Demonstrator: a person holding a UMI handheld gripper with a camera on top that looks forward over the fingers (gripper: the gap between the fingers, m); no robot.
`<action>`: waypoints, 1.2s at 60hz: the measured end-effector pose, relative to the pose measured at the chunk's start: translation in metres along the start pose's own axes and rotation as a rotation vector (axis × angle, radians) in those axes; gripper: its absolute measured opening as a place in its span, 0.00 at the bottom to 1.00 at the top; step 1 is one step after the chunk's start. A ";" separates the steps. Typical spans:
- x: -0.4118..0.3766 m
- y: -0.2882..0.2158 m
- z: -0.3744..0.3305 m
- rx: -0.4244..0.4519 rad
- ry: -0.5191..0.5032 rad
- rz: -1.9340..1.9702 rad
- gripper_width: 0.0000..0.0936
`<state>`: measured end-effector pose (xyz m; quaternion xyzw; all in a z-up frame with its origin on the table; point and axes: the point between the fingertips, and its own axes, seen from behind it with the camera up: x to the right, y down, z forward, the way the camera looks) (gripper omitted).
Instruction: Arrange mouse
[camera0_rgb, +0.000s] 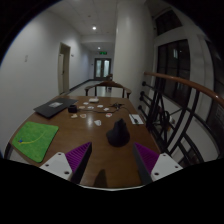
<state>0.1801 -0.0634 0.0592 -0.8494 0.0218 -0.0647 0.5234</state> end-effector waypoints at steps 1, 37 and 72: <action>0.001 0.000 0.002 -0.002 0.001 0.001 0.90; 0.041 -0.022 0.167 -0.064 0.117 0.093 0.37; -0.224 -0.207 -0.024 0.351 -0.263 0.026 0.24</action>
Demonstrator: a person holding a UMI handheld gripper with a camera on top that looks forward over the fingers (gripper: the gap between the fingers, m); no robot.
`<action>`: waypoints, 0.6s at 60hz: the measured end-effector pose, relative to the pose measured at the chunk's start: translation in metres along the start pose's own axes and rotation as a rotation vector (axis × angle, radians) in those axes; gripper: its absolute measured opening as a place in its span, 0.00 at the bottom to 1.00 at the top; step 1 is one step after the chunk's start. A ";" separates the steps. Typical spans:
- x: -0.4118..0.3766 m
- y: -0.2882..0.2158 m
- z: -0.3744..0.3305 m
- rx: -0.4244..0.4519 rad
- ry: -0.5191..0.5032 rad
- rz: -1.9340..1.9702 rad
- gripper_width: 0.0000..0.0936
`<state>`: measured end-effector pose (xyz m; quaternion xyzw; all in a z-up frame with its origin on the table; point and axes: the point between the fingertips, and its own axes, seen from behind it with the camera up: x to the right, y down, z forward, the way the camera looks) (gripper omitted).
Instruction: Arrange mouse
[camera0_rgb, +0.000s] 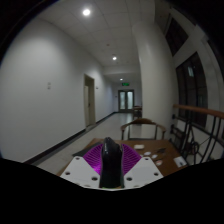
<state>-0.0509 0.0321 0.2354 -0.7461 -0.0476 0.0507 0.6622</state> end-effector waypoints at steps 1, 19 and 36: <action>-0.013 0.004 0.001 -0.008 -0.014 0.008 0.24; -0.120 0.194 0.037 -0.350 -0.051 -0.065 0.24; -0.114 0.226 0.033 -0.440 -0.091 -0.133 0.48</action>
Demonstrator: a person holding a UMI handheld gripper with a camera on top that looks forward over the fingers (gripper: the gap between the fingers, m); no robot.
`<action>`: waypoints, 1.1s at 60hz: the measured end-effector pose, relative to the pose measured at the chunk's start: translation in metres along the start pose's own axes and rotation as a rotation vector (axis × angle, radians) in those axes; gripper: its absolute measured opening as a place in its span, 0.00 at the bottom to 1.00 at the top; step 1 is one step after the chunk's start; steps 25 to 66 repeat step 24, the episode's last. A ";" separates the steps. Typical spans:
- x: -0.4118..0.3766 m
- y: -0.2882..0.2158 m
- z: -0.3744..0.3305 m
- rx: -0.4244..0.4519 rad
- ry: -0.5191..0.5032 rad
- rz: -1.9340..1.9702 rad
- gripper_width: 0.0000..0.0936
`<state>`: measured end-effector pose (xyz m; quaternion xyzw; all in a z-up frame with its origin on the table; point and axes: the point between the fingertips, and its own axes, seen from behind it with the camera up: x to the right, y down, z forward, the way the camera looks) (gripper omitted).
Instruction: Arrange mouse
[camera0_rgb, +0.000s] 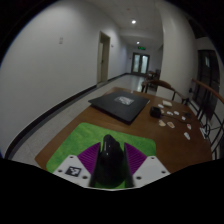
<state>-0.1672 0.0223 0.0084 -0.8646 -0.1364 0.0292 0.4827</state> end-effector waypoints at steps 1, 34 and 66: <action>0.000 0.002 -0.002 -0.015 -0.012 0.001 0.54; 0.021 0.032 -0.158 -0.029 -0.248 0.015 0.91; 0.021 0.032 -0.158 -0.029 -0.248 0.015 0.91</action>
